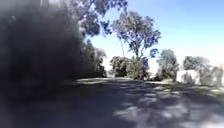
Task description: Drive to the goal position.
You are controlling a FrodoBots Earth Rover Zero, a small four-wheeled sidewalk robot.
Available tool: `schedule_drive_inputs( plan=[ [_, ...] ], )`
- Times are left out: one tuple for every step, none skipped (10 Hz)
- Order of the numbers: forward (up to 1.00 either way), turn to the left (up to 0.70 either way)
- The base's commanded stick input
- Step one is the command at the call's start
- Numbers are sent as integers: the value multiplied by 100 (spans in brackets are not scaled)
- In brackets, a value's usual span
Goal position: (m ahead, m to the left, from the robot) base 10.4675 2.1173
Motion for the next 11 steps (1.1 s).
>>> schedule_drive_inputs(
  plan=[
    [100,0],
    [100,0],
    [100,0],
    [100,0],
    [100,0],
    [100,0],
    [100,0],
    [100,0],
    [100,0],
    [100,0],
    [100,0]
  ],
)
